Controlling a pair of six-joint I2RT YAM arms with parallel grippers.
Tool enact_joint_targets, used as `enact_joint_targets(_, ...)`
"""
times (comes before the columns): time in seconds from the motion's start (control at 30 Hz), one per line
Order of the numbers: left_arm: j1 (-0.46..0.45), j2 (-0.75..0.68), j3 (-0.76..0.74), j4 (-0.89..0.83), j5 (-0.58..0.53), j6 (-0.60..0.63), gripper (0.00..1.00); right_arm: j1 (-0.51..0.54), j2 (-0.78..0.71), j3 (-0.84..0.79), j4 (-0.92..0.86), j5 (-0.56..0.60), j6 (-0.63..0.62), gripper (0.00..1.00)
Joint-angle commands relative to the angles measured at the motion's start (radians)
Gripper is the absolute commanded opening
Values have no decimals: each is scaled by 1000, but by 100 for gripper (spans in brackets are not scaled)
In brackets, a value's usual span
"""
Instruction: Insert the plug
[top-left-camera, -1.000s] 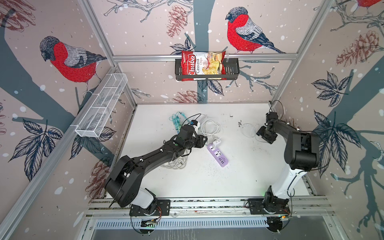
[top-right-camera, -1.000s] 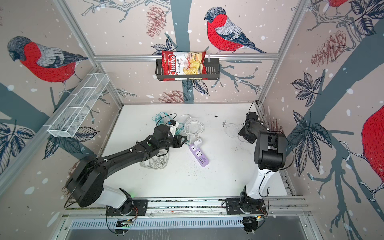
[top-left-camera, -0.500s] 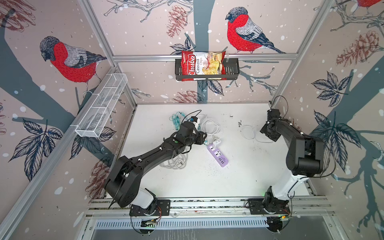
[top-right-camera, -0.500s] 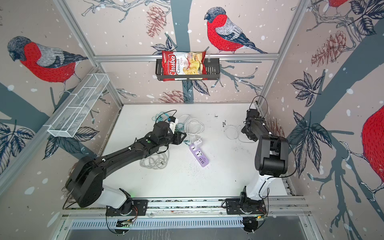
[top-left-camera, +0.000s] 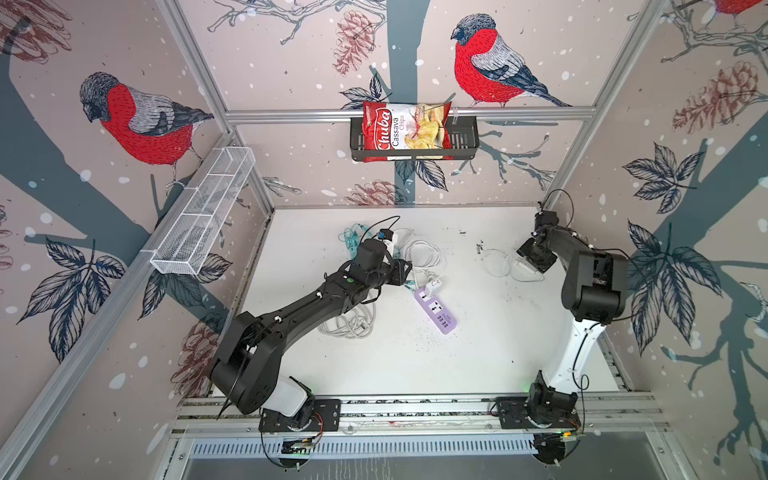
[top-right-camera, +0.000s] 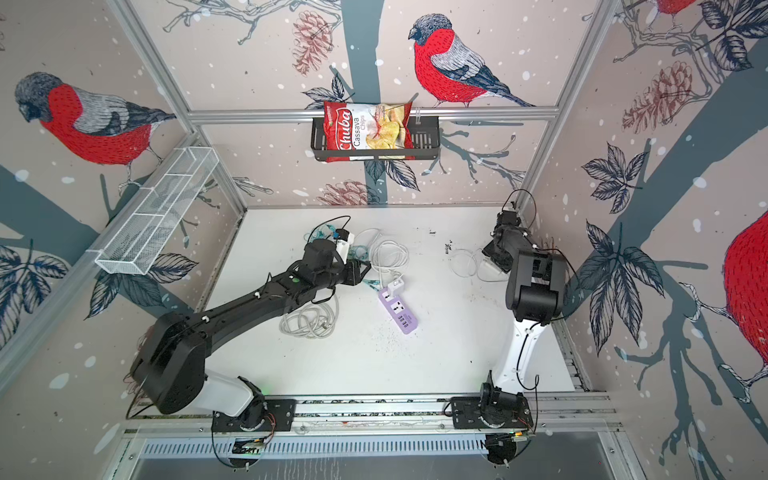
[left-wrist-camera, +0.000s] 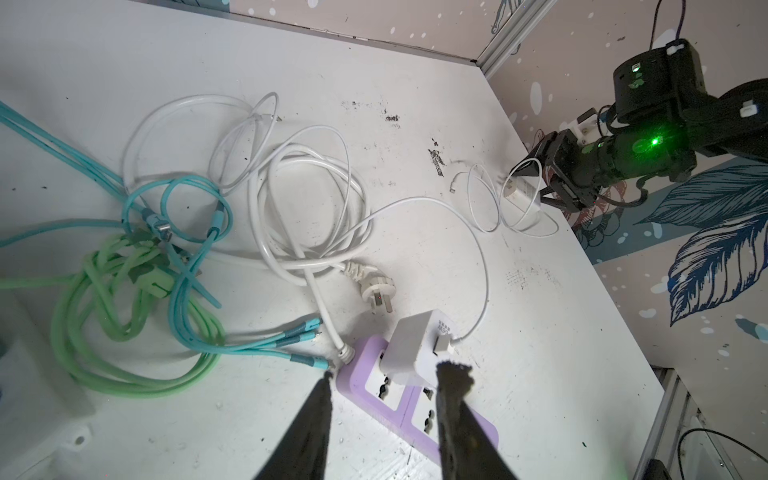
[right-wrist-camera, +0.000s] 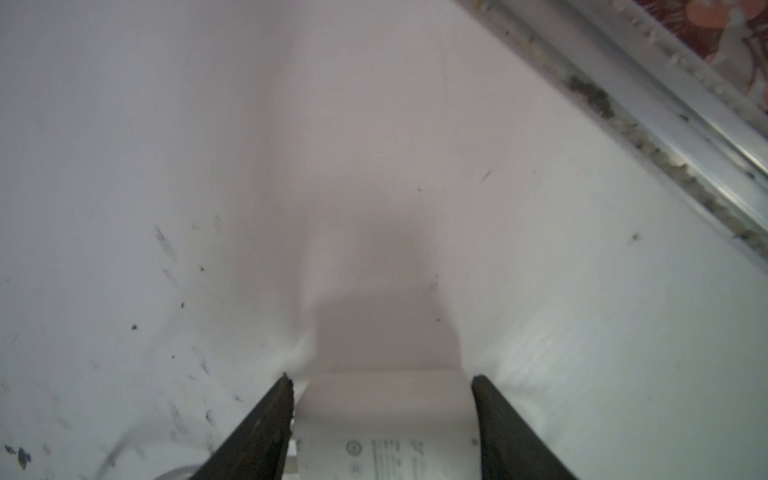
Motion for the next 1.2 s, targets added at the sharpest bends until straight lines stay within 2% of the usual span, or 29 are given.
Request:
enact_joint_targets(0.0,2,10,20,20,35,98,42,31,-21,-33,-60,-175,-95,67)
enact_joint_targets(0.17,-1,49,122,-54,61,314,40,138,-79,-155,-56,-270,-231,66)
enact_joint_targets(0.23,-6,60,166,-81,38,394,40,183,-93,-200,-40,-259,-268,66)
enact_joint_targets(0.33,-15,86,232,-116,69,528,40,245,-86,-241,-34,-249,-323,64)
enact_joint_targets(0.4,-28,109,281,-152,88,624,40,292,-82,-252,-43,-222,-338,62)
enact_joint_targets(0.5,-47,149,351,-198,112,732,41,370,-120,-291,-23,-245,-366,62)
enact_joint_targets(0.67,-52,180,408,-199,192,851,45,458,-216,-374,0,-227,-333,63)
enact_joint_targets(0.73,-54,191,413,-180,223,896,48,437,-253,-408,12,-167,-272,65)
enact_joint_targets(0.83,-58,230,446,-187,256,946,53,337,-318,-455,65,-211,-209,67)
enact_joint_targets(0.93,-70,291,494,-257,296,1042,54,237,-398,-504,136,-333,-180,71)
enact_joint_targets(1.03,-91,337,519,-299,342,1158,56,205,-471,-551,208,-517,-184,76)
enact_joint_targets(1.17,-139,408,623,-367,348,1249,57,209,-521,-571,212,-549,-169,78)
